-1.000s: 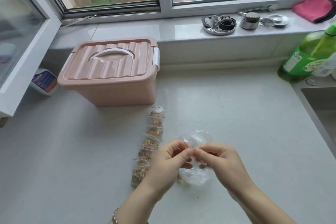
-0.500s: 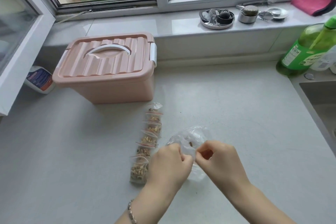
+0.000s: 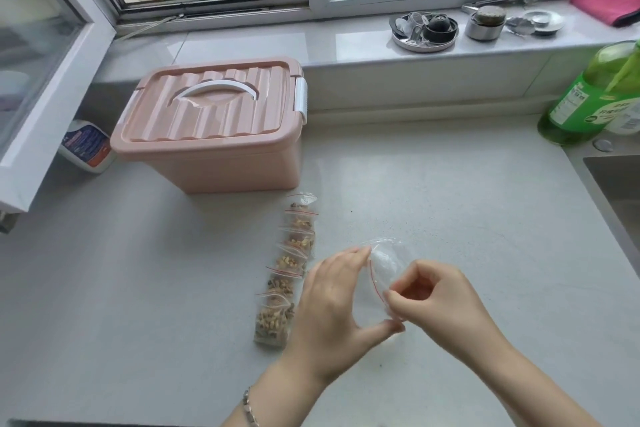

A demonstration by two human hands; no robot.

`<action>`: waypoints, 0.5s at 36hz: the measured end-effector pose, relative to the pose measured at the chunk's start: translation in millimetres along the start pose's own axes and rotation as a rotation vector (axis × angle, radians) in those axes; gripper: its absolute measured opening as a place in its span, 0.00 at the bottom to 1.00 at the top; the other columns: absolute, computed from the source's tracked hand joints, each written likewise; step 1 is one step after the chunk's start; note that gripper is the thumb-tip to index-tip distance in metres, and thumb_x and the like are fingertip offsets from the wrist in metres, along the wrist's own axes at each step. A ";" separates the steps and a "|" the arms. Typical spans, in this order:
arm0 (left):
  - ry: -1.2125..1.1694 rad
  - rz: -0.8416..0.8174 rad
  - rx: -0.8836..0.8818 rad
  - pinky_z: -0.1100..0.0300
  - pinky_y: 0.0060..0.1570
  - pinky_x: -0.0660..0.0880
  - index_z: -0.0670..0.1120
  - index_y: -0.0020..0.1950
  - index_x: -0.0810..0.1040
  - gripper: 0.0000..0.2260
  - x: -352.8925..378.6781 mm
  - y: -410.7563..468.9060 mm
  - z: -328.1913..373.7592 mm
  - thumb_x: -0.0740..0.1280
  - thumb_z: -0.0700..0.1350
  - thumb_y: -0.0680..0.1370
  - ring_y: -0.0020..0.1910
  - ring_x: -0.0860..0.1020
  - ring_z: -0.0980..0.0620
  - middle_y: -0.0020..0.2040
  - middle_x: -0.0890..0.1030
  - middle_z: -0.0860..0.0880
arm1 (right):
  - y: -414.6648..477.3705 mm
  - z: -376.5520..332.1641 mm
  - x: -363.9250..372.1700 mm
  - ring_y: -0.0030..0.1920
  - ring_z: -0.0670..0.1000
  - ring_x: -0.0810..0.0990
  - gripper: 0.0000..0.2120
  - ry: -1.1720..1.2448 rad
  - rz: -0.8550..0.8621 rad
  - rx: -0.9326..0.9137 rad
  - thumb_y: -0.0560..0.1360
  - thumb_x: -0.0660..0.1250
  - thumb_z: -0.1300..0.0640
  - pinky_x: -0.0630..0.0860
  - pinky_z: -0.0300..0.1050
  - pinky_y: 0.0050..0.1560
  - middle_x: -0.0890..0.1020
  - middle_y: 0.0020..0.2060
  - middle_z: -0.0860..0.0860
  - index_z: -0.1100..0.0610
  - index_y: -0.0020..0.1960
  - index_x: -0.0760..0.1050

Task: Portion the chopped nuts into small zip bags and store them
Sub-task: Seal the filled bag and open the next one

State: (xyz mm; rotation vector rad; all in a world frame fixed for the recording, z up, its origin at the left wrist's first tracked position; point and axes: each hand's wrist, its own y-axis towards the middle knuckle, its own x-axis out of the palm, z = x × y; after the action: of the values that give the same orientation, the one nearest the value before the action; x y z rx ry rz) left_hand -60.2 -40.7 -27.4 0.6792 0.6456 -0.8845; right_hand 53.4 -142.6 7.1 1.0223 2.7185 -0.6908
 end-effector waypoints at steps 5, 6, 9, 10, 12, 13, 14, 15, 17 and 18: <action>-0.006 0.105 0.042 0.59 0.60 0.67 0.45 0.60 0.75 0.26 4.1 -3.6 2.4 0.70 0.59 0.67 0.56 0.73 0.57 0.53 0.78 0.53 | 0.9 2.5 -2.4 0.30 0.48 0.76 0.12 0.001 -0.016 -0.025 0.65 0.71 0.68 0.73 0.41 0.34 0.78 0.25 0.49 0.56 0.29 0.74; 0.003 0.112 0.050 0.57 0.60 0.67 0.46 0.59 0.75 0.24 4.9 -4.9 1.6 0.70 0.58 0.68 0.54 0.74 0.57 0.52 0.79 0.53 | 1.1 3.7 -2.6 0.30 0.47 0.76 0.12 -0.025 0.002 -0.048 0.65 0.72 0.67 0.73 0.39 0.34 0.78 0.26 0.48 0.55 0.29 0.74; 0.040 0.104 0.042 0.53 0.62 0.66 0.50 0.57 0.75 0.20 9.2 -9.1 -0.5 0.69 0.56 0.68 0.51 0.75 0.59 0.49 0.79 0.55 | -3.1 2.7 -2.2 0.34 0.43 0.75 0.15 -0.161 0.050 -0.166 0.67 0.71 0.67 0.71 0.31 0.36 0.78 0.33 0.46 0.48 0.31 0.77; 0.038 0.095 0.025 0.51 0.61 0.68 0.50 0.57 0.74 0.20 11.2 -10.1 -0.8 0.68 0.56 0.68 0.50 0.74 0.59 0.48 0.79 0.55 | -5.1 -0.2 -1.8 0.37 0.43 0.76 0.17 -0.190 0.035 -0.206 0.68 0.69 0.68 0.71 0.30 0.38 0.78 0.35 0.46 0.46 0.32 0.78; 0.028 0.078 -0.003 0.47 0.57 0.72 0.50 0.57 0.74 0.19 14.6 -11.1 -0.3 0.67 0.55 0.69 0.49 0.74 0.59 0.47 0.78 0.55 | -9.3 -4.2 0.4 0.42 0.40 0.76 0.20 -0.227 -0.031 -0.263 0.69 0.65 0.69 0.71 0.29 0.42 0.81 0.39 0.42 0.43 0.36 0.79; 0.037 0.074 -0.002 0.46 0.56 0.73 0.49 0.57 0.74 0.19 16.4 -11.5 -0.7 0.67 0.54 0.69 0.49 0.74 0.59 0.47 0.78 0.55 | -11.7 -7.2 1.9 0.44 0.38 0.77 0.19 -0.237 -0.070 -0.273 0.70 0.65 0.67 0.71 0.29 0.43 0.81 0.41 0.39 0.43 0.37 0.80; 0.051 0.072 0.008 0.45 0.56 0.73 0.49 0.57 0.74 0.19 17.8 -11.6 -1.2 0.67 0.54 0.69 0.49 0.73 0.59 0.47 0.77 0.55 | -12.6 -8.1 3.2 0.44 0.37 0.77 0.14 -0.249 -0.117 -0.265 0.70 0.65 0.64 0.71 0.30 0.45 0.82 0.40 0.38 0.45 0.38 0.81; 0.060 0.069 0.023 0.44 0.57 0.73 0.48 0.58 0.73 0.19 19.1 -11.9 -2.4 0.66 0.53 0.70 0.49 0.72 0.59 0.47 0.76 0.56 | -12.4 -7.7 4.5 0.44 0.38 0.77 0.08 -0.278 -0.164 -0.247 0.71 0.66 0.60 0.71 0.31 0.45 0.83 0.39 0.41 0.50 0.39 0.81; 0.050 0.053 0.052 0.43 0.56 0.74 0.46 0.60 0.72 0.20 20.4 -13.0 -5.1 0.66 0.51 0.70 0.48 0.71 0.59 0.47 0.74 0.55 | -10.6 -5.5 6.5 0.41 0.39 0.76 0.08 -0.333 -0.218 -0.241 0.71 0.67 0.53 0.70 0.30 0.43 0.80 0.33 0.45 0.58 0.40 0.80; 0.031 0.037 0.060 0.43 0.54 0.74 0.45 0.60 0.72 0.20 20.8 -13.7 -6.7 0.67 0.50 0.70 0.48 0.72 0.58 0.47 0.75 0.54 | -9.0 -2.9 7.3 0.39 0.38 0.76 0.08 -0.320 -0.227 -0.232 0.72 0.68 0.54 0.68 0.29 0.41 0.78 0.31 0.45 0.58 0.40 0.79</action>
State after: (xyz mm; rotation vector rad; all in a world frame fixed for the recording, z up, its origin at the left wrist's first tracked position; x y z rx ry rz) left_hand -63.3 -51.7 -50.5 0.7580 0.6345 -0.8626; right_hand 42.0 -143.0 10.8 0.5077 2.5730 -0.5037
